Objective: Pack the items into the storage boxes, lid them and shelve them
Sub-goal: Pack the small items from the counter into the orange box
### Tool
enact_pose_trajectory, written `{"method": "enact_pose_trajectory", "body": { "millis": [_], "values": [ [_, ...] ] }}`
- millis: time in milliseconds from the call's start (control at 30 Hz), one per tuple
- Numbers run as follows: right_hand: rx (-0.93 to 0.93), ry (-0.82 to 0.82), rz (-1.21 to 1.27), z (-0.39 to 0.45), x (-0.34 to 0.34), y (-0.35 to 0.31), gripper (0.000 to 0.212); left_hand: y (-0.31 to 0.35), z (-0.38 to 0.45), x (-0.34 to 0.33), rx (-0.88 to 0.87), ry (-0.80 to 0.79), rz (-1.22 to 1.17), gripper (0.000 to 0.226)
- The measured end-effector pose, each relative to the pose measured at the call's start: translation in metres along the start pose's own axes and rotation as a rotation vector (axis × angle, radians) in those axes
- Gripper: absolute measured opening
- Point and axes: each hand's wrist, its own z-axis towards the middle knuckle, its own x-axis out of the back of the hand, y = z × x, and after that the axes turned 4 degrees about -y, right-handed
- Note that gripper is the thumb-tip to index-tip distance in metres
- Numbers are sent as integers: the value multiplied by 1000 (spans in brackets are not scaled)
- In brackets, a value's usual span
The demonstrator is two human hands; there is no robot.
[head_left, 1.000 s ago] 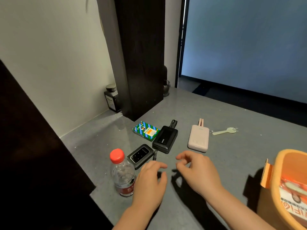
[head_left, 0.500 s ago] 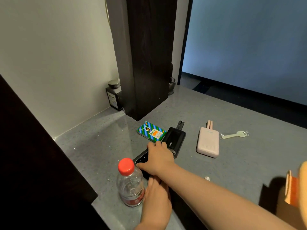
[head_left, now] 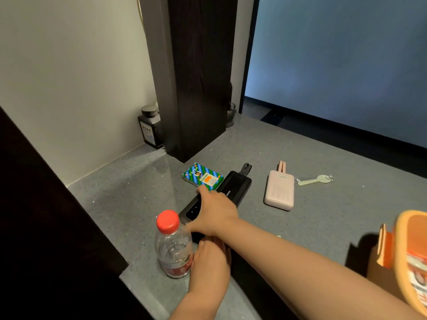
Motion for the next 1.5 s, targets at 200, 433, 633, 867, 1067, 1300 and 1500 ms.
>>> {"method": "enact_pose_trajectory", "body": {
  "millis": [200, 433, 633, 867, 1067, 1300, 1500],
  "values": [
    [-10, 170, 166, -35, 39, 27, 93, 13, 2, 14, 98, -96, -107, 20],
    [-69, 305, 255, -86, 78, 64, 87, 25, -9, 35, 102, 10, -472, 7],
    [-167, 461, 321, -163, 112, 110, 90, 84, -9, 53, 8, 59, -800, 13],
    [-375, 587, 360, -269, 112, 183, 88, 195, -23, 56, -269, -108, -988, 31],
    [-572, 594, 361, -351, 115, 244, 99, 272, -38, 31, -405, -300, -976, 27],
    [-704, 558, 331, -383, 115, 284, 98, 309, -25, 10, -453, -286, -874, 23],
    [-665, 331, 223, -322, 125, 282, 100, 304, -25, 11, -397, -270, -953, 19]
  ]
}}
